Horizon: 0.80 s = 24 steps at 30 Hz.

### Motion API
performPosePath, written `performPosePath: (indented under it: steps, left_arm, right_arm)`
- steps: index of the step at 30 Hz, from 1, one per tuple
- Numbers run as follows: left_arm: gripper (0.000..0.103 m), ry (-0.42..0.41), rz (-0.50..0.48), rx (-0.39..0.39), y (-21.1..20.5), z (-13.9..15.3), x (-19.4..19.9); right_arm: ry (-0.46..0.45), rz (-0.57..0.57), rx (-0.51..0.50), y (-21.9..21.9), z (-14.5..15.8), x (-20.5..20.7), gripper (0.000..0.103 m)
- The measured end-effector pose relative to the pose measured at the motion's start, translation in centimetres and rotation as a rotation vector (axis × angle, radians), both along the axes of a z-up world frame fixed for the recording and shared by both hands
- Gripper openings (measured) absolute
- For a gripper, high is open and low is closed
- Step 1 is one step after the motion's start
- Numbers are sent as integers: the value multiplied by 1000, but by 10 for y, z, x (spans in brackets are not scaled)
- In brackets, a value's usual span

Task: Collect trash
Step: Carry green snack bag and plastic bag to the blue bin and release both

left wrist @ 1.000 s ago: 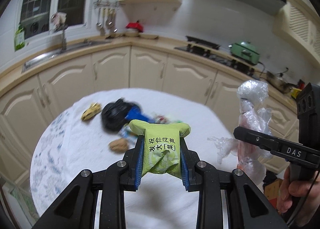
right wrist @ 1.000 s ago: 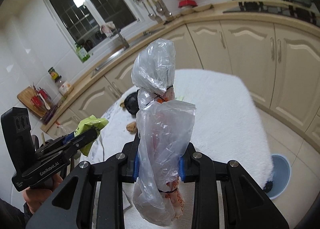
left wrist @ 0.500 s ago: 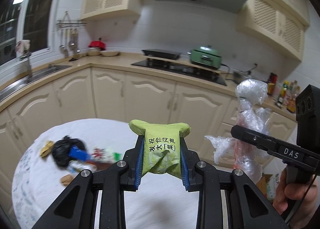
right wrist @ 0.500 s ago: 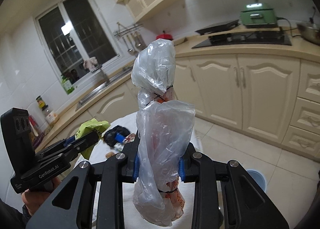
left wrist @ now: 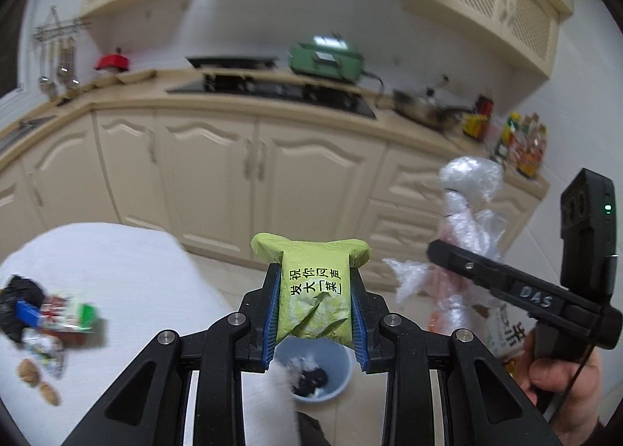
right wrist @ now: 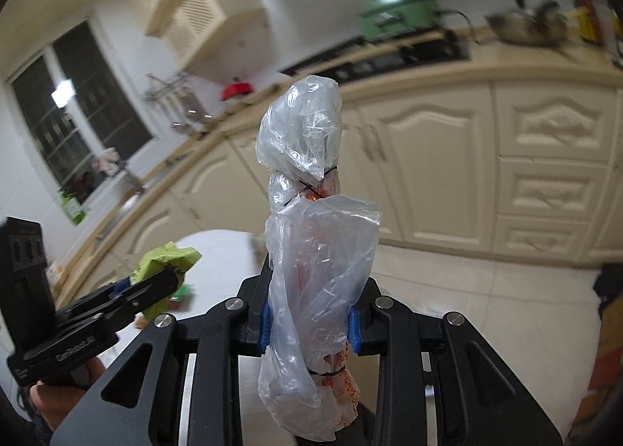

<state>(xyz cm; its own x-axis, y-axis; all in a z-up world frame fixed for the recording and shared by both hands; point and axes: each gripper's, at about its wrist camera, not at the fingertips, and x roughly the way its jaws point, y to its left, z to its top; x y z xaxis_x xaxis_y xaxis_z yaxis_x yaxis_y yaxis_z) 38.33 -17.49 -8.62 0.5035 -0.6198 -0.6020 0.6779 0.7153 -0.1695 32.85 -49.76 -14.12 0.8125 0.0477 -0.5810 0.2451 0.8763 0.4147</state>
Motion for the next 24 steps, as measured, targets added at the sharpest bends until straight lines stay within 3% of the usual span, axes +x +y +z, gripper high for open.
performPosePath:
  steps: [14,24]
  left_arm:
    - [27,198,-119,179,-139,-83,99]
    - [30,262,-145,296,-225,-132,155]
  right_arm:
    - [219,-99,162,-79,-126,27,29]
    - [297,-108,219,-99,-167,49,32]
